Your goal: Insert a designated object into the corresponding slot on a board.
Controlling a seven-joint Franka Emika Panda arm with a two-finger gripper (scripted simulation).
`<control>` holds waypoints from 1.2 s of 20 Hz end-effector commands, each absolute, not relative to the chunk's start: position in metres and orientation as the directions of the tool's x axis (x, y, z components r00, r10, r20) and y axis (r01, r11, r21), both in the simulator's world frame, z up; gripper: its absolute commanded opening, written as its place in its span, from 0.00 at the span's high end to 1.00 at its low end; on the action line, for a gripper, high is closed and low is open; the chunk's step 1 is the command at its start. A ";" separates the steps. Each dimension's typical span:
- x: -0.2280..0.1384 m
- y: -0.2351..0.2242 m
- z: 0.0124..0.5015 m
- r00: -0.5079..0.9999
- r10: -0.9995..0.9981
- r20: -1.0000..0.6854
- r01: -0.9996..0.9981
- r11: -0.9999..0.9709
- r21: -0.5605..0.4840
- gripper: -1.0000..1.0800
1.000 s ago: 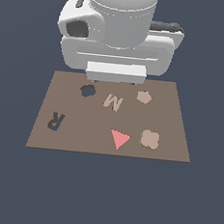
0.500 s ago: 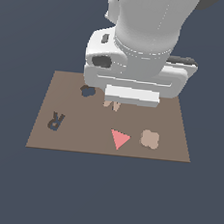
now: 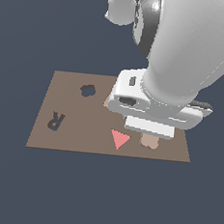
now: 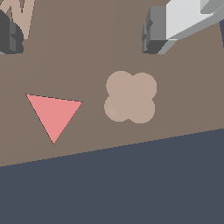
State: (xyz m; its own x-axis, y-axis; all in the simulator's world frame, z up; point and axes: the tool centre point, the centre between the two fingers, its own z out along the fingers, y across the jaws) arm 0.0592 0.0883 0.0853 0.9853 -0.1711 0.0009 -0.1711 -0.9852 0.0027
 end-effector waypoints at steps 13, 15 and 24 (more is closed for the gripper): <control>0.095 0.120 0.051 0.967 -0.255 0.000 -0.255 -0.967 0.000 0.04; 0.096 0.121 0.050 0.966 -0.257 0.000 -0.257 -0.966 0.000 0.04; 0.097 0.121 0.040 0.966 -0.258 0.000 -0.258 -0.966 0.000 0.04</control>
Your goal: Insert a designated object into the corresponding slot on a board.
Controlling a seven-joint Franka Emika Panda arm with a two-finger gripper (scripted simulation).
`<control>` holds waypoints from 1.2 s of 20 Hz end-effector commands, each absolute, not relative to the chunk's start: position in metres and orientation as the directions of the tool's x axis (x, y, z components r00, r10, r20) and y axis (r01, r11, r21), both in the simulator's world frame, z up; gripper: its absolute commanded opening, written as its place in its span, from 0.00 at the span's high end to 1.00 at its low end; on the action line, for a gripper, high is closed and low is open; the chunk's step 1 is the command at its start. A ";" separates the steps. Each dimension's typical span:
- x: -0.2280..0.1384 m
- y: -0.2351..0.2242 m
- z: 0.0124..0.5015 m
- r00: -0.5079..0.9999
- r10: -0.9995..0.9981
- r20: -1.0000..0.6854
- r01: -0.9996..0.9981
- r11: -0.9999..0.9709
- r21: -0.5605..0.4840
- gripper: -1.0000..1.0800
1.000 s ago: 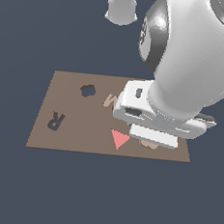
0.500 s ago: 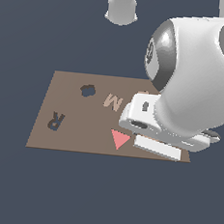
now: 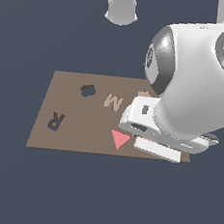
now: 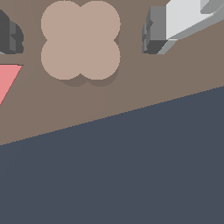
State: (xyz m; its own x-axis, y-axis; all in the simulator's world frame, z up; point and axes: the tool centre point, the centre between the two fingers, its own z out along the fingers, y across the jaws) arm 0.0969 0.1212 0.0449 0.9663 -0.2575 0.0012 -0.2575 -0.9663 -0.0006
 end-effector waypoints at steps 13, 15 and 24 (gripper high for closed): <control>0.097 0.121 0.030 0.966 -0.259 0.000 -0.259 -0.966 0.000 1.00; 0.097 0.121 0.030 0.966 -0.259 0.000 -0.259 -0.966 0.000 1.00; 0.094 0.106 0.031 0.951 -0.308 0.000 -0.308 -0.951 0.000 1.00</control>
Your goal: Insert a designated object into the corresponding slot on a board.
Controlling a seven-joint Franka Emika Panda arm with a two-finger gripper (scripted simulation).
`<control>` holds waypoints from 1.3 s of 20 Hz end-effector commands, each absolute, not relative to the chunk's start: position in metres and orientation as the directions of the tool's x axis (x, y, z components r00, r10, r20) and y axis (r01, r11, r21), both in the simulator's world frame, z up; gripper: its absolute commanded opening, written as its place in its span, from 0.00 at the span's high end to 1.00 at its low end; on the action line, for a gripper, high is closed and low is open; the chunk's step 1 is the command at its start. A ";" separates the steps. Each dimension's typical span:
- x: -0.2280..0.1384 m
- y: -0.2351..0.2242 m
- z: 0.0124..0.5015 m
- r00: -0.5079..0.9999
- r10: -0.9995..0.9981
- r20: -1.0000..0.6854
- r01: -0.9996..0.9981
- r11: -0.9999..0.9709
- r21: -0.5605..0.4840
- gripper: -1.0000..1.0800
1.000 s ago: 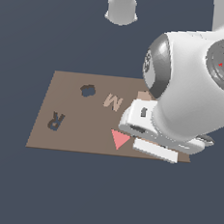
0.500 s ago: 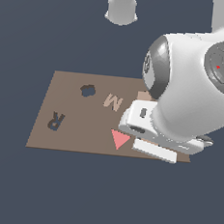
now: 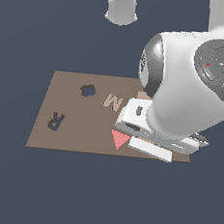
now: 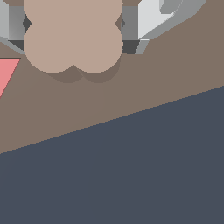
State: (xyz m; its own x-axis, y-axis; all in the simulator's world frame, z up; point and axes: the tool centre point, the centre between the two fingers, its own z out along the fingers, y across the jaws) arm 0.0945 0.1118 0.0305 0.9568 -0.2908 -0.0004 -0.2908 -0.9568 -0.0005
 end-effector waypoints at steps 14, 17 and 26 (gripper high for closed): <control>0.053 0.008 0.035 0.786 -0.618 0.001 -0.618 -0.786 0.000 1.00; 0.033 -0.018 0.036 0.714 -0.700 0.001 -0.700 -0.714 0.000 1.00; -0.027 -0.072 0.039 0.504 -0.864 0.000 -0.864 -0.504 0.000 1.00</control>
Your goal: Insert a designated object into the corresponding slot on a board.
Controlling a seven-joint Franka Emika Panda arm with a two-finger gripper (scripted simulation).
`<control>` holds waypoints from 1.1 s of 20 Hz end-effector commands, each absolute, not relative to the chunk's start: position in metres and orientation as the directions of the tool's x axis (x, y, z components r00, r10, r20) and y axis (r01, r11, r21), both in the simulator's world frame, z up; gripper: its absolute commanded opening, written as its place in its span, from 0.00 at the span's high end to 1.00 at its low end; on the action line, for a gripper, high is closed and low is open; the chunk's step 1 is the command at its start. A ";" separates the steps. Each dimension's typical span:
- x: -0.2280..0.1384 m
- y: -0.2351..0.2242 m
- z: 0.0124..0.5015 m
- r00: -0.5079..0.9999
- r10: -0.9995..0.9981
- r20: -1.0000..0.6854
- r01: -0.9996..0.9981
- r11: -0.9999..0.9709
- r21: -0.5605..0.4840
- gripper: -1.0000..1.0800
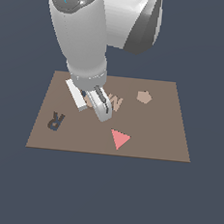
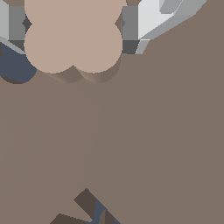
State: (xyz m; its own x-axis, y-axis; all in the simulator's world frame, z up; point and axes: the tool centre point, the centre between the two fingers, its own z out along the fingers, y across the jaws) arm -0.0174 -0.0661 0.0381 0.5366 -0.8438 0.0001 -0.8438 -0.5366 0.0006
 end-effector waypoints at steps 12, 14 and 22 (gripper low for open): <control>-0.069 -0.095 0.040 0.362 -0.932 0.000 -0.932 -0.362 0.000 1.00; -0.070 -0.096 0.040 0.357 -0.934 0.000 -0.934 -0.357 0.000 1.00; -0.071 -0.095 0.031 0.357 -0.934 -0.001 -0.934 -0.357 0.001 1.00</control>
State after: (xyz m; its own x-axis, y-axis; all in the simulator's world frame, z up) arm -0.0703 -0.0953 0.0331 0.3577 -0.9338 -0.0009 -0.9338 -0.3577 0.0012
